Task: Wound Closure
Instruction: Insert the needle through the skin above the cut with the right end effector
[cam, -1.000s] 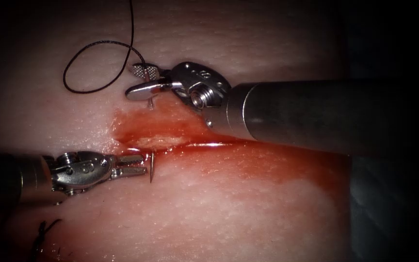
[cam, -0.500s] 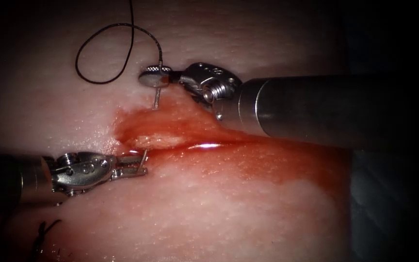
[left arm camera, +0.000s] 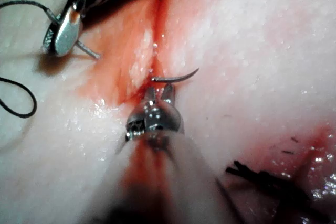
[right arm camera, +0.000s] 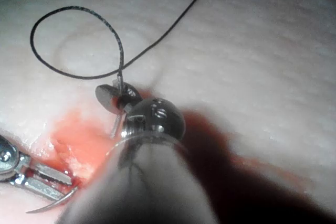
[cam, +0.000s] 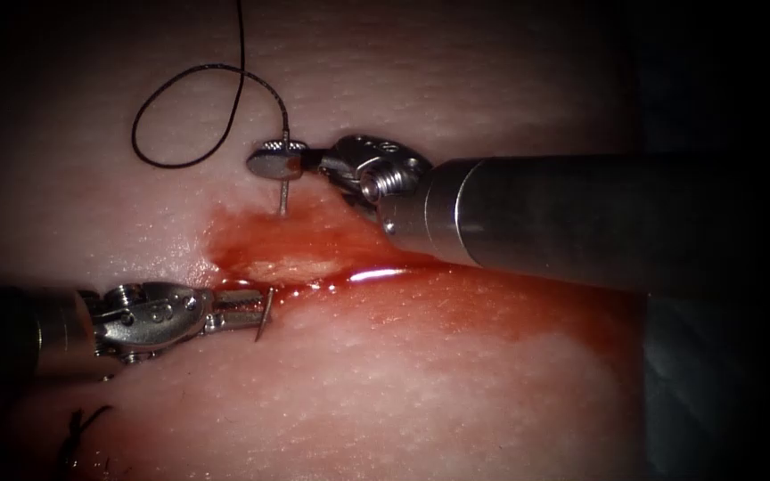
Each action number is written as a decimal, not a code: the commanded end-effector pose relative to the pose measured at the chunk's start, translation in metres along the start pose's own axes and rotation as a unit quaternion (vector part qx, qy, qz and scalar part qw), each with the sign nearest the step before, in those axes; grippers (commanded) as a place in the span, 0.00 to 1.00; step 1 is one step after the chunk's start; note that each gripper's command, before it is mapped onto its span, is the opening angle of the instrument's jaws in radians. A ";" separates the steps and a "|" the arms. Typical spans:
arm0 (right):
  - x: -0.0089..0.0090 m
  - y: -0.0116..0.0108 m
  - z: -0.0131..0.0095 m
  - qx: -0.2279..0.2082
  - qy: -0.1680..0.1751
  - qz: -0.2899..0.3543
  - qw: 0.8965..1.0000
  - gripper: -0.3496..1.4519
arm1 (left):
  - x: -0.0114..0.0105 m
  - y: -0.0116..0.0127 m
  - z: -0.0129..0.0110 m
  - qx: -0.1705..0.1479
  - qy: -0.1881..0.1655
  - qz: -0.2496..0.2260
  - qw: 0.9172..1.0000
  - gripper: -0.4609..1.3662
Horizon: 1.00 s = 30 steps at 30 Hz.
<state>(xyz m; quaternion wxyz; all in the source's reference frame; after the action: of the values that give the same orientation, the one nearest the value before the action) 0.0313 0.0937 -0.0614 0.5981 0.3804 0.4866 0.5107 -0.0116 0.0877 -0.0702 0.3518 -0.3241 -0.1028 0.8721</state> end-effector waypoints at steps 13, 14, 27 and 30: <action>-0.0040 -0.0001 0.0003 -0.018 -0.029 0.092 0.995 0.00 | 0.0001 0.0000 -0.0001 -0.002 -0.001 -0.001 1.000 0.26; -0.0040 -0.0001 0.0003 -0.019 -0.030 0.095 0.995 0.00 | 0.0001 0.0001 -0.0001 -0.002 -0.001 -0.001 1.000 0.26; -0.0051 -0.0009 0.0001 -0.024 -0.036 0.119 0.992 0.00 | 0.0002 0.0001 -0.0002 -0.002 -0.001 -0.001 1.000 0.26; -0.0049 -0.0008 0.0001 -0.023 -0.035 0.120 0.992 0.00 | 0.0002 0.0001 -0.0002 -0.002 -0.001 -0.001 1.000 0.26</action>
<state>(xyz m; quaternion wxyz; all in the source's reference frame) 0.0315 0.0888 -0.0612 0.5567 0.4412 0.4060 0.5749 -0.0116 0.0878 -0.0705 0.3524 -0.3234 -0.1042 0.8720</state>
